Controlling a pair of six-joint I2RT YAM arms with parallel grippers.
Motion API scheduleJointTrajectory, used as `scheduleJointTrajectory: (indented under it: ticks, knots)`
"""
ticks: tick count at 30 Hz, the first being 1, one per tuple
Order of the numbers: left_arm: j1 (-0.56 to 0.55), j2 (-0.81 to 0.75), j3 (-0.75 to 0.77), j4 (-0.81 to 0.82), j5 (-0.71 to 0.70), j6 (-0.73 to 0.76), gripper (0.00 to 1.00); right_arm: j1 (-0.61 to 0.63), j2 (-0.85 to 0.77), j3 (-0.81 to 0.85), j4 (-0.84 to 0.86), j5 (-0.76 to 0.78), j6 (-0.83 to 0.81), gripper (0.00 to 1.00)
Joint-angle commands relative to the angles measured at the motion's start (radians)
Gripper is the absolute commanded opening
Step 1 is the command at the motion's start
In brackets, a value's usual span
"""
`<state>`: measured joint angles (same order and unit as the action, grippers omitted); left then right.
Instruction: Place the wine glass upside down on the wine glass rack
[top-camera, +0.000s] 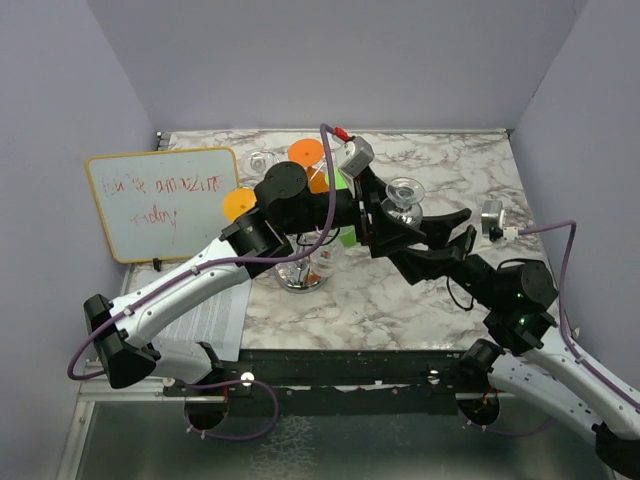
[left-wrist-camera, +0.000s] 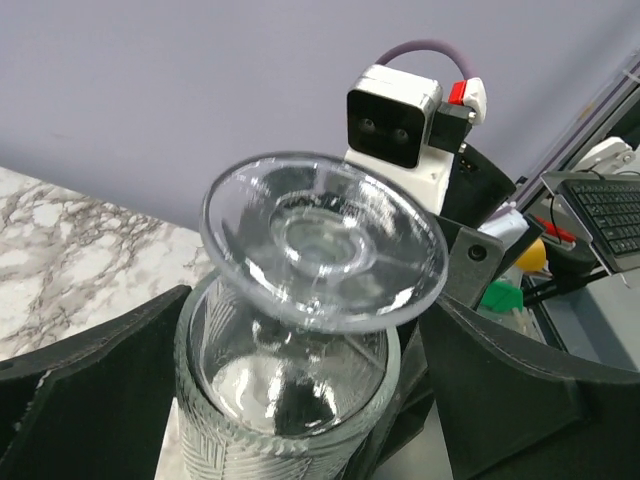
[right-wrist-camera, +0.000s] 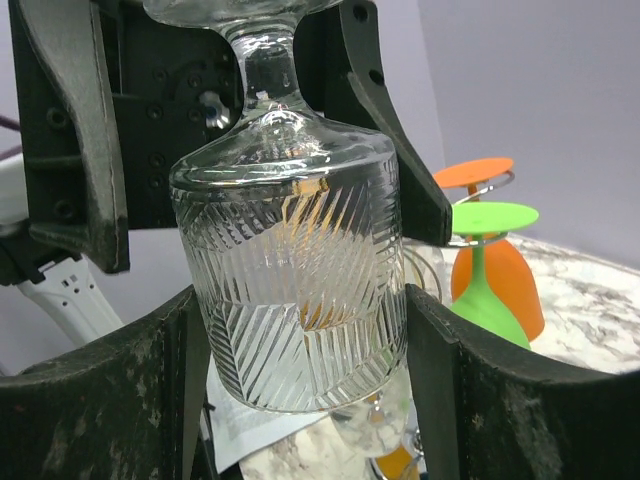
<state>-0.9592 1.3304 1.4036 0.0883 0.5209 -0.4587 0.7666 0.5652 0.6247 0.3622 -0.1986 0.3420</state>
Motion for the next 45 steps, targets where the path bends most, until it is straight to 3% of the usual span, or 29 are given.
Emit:
scheduleJointTrajectory:
  ticks: [1, 7, 10, 13, 18, 21, 25, 29, 34, 40, 45]
  knots:
    - [-0.016, -0.014, -0.025, 0.078, -0.062, -0.001, 0.93, 0.002, -0.002, 0.002, 0.191, 0.029, 0.034, 0.18]
    - [-0.016, -0.010, -0.036, 0.063, -0.094, 0.033, 0.95, 0.002, -0.008, 0.001, 0.223, 0.025, 0.043, 0.18]
    - [-0.016, -0.009, -0.045, 0.079, -0.070, 0.036, 0.91, 0.001, -0.009, -0.007, 0.251, 0.025, 0.054, 0.18]
    - [-0.016, -0.009, -0.057, 0.095, -0.029, 0.064, 0.82, 0.001, -0.002, -0.003, 0.263, 0.008, 0.059, 0.18]
    - [-0.016, -0.034, -0.090, 0.122, -0.014, 0.169, 0.53, 0.001, -0.002, 0.016, 0.214, -0.028, 0.075, 0.21]
    - [-0.016, -0.035, -0.099, 0.141, 0.002, 0.184, 0.46, 0.001, -0.016, 0.031, 0.141, -0.024, 0.085, 0.31]
    - [-0.016, -0.027, -0.107, 0.166, -0.009, 0.182, 0.42, 0.001, -0.056, 0.039, 0.039, 0.007, 0.089, 0.63]
    - [-0.016, -0.039, -0.122, 0.198, -0.056, 0.218, 0.42, 0.001, -0.134, 0.079, -0.187, 0.012, -0.053, 0.79]
    - [-0.016, -0.055, -0.132, 0.203, -0.073, 0.297, 0.41, 0.001, -0.219, 0.162, -0.407, 0.142, -0.139, 0.84]
    - [-0.016, -0.035, -0.114, 0.208, -0.077, 0.295, 0.38, 0.001, -0.197, 0.225, -0.443, 0.149, -0.130, 0.84]
    - [-0.016, -0.032, -0.120, 0.205, -0.079, 0.345, 0.37, 0.001, -0.133, 0.282, -0.427, 0.220, 0.005, 0.84]
